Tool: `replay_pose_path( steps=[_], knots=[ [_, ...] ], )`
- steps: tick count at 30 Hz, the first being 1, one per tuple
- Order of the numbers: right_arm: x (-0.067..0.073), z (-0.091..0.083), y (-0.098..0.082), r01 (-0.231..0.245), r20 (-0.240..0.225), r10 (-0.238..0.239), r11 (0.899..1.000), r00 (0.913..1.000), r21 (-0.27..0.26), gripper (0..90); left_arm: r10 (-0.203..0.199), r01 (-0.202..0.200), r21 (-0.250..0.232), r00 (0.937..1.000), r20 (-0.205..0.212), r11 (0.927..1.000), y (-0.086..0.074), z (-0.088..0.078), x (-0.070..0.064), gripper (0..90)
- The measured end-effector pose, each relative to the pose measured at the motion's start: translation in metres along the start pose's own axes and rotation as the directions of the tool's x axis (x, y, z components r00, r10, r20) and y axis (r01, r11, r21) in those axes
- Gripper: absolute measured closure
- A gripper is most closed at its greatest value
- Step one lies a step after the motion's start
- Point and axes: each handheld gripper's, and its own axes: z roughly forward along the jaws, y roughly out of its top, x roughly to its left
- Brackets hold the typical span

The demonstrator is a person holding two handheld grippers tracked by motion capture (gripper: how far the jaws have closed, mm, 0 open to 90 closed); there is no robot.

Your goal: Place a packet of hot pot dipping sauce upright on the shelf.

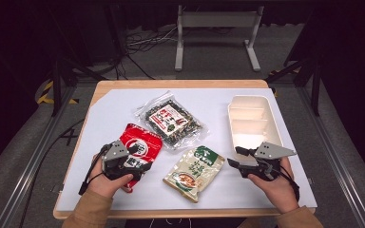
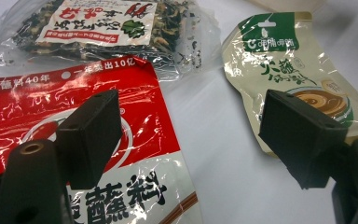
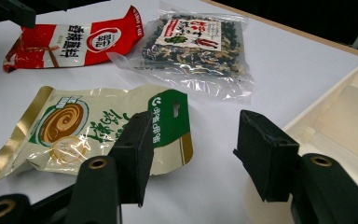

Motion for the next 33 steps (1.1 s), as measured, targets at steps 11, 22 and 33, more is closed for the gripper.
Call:
replay_pose_path(
  steps=[11, 22, 33],
  knots=[
    [0.002, 0.003, 0.010, 0.008, -0.034, -0.007, 1.000, 0.9994, 0.029, 45.0, 0.006, -0.006, -0.002, 1.0000, 0.003, 1.0000, 0.002, 0.001, -0.001, 19.9],
    [-0.001, 0.009, 0.025, 0.000, -0.027, 0.002, 0.998, 0.9996, 0.066, 38.7, 0.012, -0.012, 0.001, 0.9999, -0.008, 0.9999, 0.001, 0.000, 0.000, 19.7],
    [-0.004, 0.027, 0.045, -0.005, -0.034, 0.011, 0.984, 0.9993, 0.179, 40.7, 0.017, -0.017, 0.006, 0.9998, -0.008, 0.9998, 0.002, 0.000, 0.001, 19.7]
  ],
)
